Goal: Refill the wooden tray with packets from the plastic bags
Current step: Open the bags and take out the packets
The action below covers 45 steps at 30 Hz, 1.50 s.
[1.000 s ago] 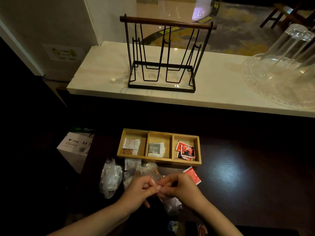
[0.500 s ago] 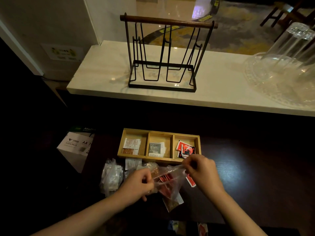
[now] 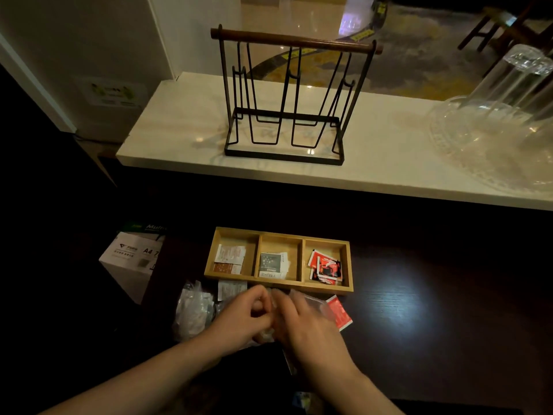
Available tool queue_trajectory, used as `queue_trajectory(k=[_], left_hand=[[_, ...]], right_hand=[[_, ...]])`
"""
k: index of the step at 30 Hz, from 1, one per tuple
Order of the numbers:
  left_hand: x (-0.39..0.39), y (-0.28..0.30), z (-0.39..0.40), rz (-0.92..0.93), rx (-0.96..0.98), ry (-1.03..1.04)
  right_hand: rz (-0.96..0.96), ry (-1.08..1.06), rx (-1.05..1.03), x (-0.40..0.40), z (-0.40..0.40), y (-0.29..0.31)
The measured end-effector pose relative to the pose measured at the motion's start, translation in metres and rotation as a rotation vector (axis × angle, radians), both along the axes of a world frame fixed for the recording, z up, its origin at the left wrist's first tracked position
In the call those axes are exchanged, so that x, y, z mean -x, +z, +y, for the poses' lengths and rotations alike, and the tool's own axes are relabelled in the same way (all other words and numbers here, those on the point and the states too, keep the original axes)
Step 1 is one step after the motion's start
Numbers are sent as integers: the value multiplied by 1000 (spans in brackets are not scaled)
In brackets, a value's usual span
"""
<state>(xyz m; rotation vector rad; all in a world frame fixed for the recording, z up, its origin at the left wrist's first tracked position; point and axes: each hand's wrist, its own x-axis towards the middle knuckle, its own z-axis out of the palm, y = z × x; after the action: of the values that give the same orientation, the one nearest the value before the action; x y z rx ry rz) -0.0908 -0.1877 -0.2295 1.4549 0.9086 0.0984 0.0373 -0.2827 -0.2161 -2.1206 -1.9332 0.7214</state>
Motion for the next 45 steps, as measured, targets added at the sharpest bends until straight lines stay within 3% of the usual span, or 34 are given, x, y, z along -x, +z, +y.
queue_trajectory(k=[9, 12, 14, 18, 20, 28, 32, 37, 45], left_hand=[[-1, 1, 16, -98, 26, 135], [7, -10, 19, 35, 129, 195], [12, -16, 17, 59, 308, 223], [13, -19, 18, -215, 777, 254], [12, -14, 22, -284, 848, 284], [10, -8, 37, -197, 539, 468], [6, -6, 46, -178, 446, 444], [-5, -2, 50, -127, 279, 389], [-22, -8, 55, -25, 76, 366]], right_hand=[[-128, 13, -278, -37, 14, 20], [59, 29, -353, -43, 22, 51], [266, 13, -399, -46, 30, 65], [582, -88, -460, -48, 47, 69], [655, -155, -461, -52, 54, 65], [551, -341, -366, -98, 64, 40], [496, -365, -351, -116, 63, 25], [276, -409, -267, -143, 65, 1], [481, -485, -158, -156, 60, -25]])
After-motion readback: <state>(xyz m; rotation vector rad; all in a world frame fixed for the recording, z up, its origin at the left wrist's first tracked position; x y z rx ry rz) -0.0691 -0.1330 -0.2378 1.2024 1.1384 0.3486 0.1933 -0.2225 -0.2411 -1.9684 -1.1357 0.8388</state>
